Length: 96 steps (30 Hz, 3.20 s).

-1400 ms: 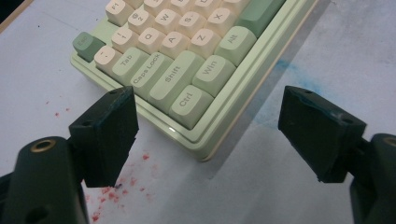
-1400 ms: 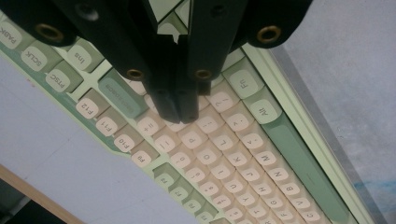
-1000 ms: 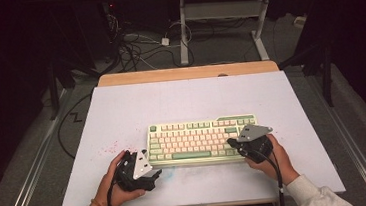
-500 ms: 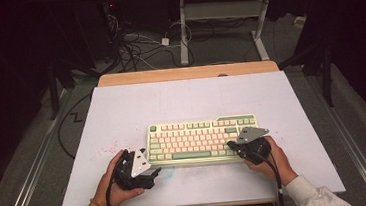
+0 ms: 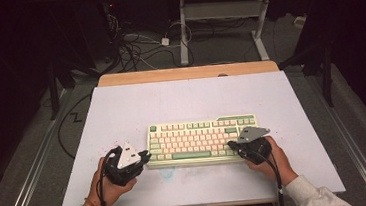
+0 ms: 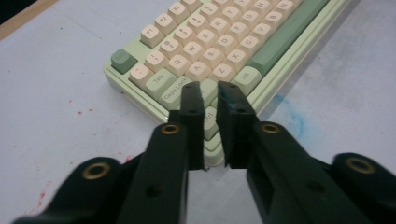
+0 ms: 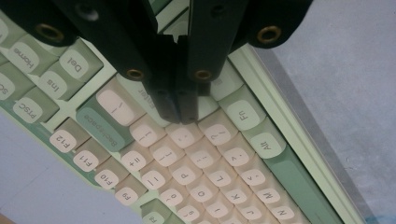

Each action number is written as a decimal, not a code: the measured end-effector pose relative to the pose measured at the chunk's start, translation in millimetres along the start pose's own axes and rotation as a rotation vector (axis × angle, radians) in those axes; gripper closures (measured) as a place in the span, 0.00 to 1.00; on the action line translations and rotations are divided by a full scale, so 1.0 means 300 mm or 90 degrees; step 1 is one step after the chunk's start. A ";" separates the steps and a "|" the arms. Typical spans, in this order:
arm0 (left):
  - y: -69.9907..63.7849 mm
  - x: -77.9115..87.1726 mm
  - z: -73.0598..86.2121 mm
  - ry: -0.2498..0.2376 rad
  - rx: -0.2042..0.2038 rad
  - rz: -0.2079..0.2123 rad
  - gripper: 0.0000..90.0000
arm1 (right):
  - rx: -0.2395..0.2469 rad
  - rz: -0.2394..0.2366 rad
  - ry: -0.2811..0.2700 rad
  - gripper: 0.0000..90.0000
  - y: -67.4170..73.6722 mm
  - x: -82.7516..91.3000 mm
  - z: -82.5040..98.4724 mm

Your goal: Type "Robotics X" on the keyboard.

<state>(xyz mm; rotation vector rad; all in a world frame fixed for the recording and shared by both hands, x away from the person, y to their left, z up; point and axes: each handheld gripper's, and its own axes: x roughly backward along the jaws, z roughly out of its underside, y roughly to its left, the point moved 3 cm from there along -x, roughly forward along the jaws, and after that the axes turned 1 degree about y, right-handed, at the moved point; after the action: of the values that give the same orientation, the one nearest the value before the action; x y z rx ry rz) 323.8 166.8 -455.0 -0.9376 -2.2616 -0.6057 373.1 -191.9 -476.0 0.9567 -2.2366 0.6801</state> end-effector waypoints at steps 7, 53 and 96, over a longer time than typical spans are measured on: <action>-0.001 -0.015 -0.015 0.020 -0.007 0.008 0.97 | 0.000 0.001 0.001 1.00 0.000 -0.001 0.001; -0.032 -0.256 -0.197 0.093 -0.059 0.067 0.96 | 0.008 0.010 -0.002 1.00 0.001 -0.006 0.000; -0.040 -0.258 -0.186 0.110 -0.074 0.070 0.96 | 0.011 0.016 0.000 1.00 0.005 -0.007 -0.002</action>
<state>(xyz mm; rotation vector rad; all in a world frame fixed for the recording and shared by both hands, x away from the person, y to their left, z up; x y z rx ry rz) 378.4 89.4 -470.4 -1.0186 -2.0267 -0.7462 373.3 -189.7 -477.4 0.9393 -2.2492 0.7123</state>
